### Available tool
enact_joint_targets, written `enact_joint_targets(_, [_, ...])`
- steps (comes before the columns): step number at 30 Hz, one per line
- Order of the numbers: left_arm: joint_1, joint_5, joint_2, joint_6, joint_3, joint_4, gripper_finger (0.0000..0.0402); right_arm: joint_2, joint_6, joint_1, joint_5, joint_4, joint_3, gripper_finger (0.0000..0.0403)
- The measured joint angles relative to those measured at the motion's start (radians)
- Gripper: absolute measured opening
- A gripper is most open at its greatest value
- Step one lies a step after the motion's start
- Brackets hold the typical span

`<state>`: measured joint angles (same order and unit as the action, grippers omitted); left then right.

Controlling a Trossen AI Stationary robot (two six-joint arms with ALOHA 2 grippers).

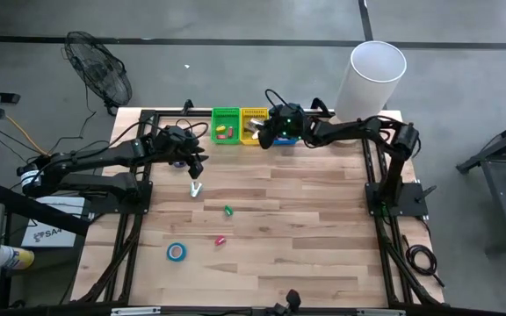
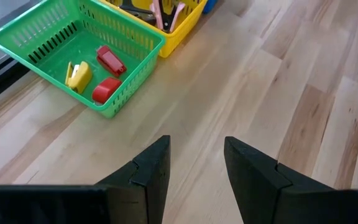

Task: Pick and place Stapler, Stapler remover, tape
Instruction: Put the gray staple remover into the yellow bin

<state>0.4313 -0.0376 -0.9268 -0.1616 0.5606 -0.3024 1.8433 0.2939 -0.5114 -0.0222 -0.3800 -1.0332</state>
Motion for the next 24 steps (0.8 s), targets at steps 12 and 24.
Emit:
enact_joint_targets(12, [0.0,0.0,0.0,0.0,0.0,0.008,0.0149,0.091,-0.055,-0.001,-0.04,0.147,-0.155,0.0099])
enact_joint_targets(24, [0.0,0.0,0.0,0.007,0.0,0.008,0.0149,0.104,-0.145,0.0,0.009,0.479,-0.356,0.0099])
